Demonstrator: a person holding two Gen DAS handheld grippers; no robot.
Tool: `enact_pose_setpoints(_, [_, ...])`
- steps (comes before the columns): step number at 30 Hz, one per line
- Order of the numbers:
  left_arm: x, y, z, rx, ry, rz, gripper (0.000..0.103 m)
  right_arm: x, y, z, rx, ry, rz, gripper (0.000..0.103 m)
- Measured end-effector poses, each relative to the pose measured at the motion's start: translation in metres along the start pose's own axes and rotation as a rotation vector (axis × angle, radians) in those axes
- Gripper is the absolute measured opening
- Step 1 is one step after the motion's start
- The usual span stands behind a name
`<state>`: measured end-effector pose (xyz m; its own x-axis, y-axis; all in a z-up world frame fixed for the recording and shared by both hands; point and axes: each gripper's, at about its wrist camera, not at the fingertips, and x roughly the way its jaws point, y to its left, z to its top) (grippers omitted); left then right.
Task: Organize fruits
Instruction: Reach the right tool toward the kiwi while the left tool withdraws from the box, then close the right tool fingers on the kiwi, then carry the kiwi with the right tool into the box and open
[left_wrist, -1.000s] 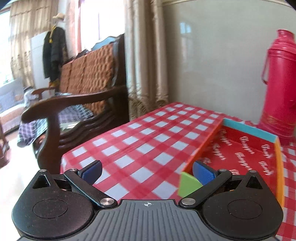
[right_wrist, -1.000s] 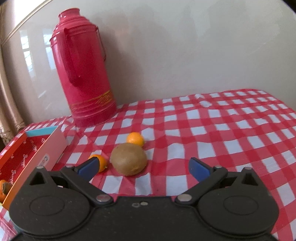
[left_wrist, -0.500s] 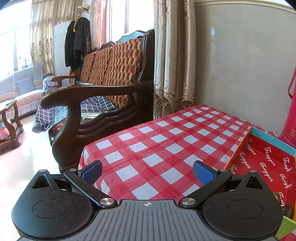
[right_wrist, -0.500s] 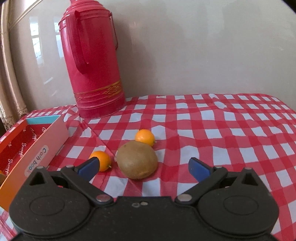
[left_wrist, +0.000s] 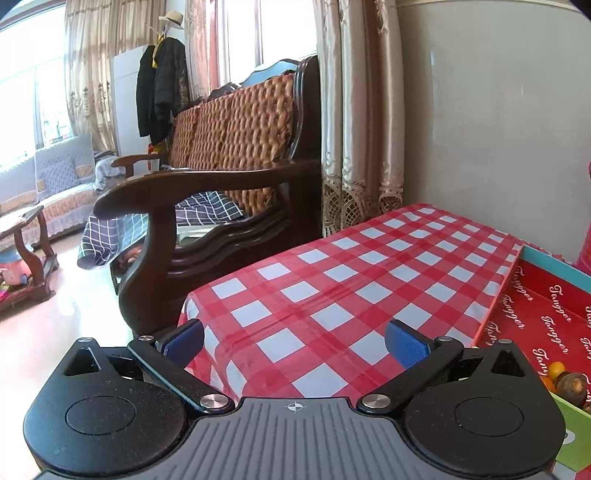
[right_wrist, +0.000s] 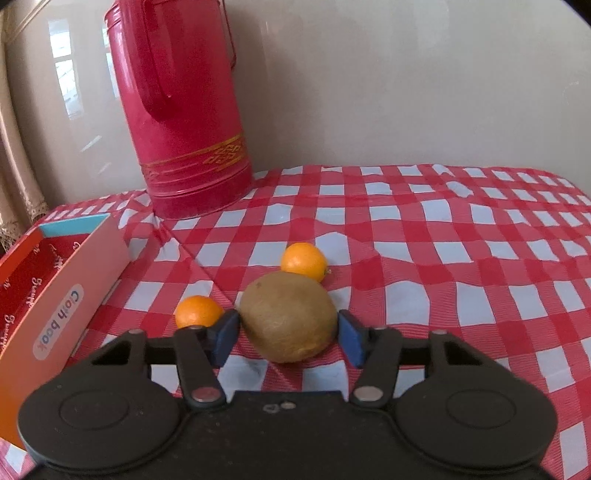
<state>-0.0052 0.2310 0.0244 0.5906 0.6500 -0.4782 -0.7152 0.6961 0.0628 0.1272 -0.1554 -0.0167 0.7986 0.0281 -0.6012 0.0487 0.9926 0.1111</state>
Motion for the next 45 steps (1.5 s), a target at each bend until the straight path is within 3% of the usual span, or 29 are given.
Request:
enact_pose_setpoints(10, [0.002, 0.001, 0.000, -0.005, 0.007, -0.004, 0.103, -0.005, 0.003, -0.001, -0.020, -0.015, -0.006, 0.047])
enact_pose_setpoints(22, [0.000, 0.005, -0.001, -0.016, 0.005, 0.005, 0.103, -0.030, 0.022, 0.004, -0.108, -0.110, -0.005, 0.047])
enact_pose_setpoints(32, [0.001, 0.007, 0.000, -0.018, 0.009, 0.004, 0.103, -0.044, 0.060, 0.001, -0.204, -0.166, 0.069, 0.047])
enact_pose_setpoints(45, [0.004, 0.012, 0.001, -0.032, 0.016, 0.012, 0.103, -0.061, 0.090, 0.001, -0.240, -0.213, 0.207, 0.047])
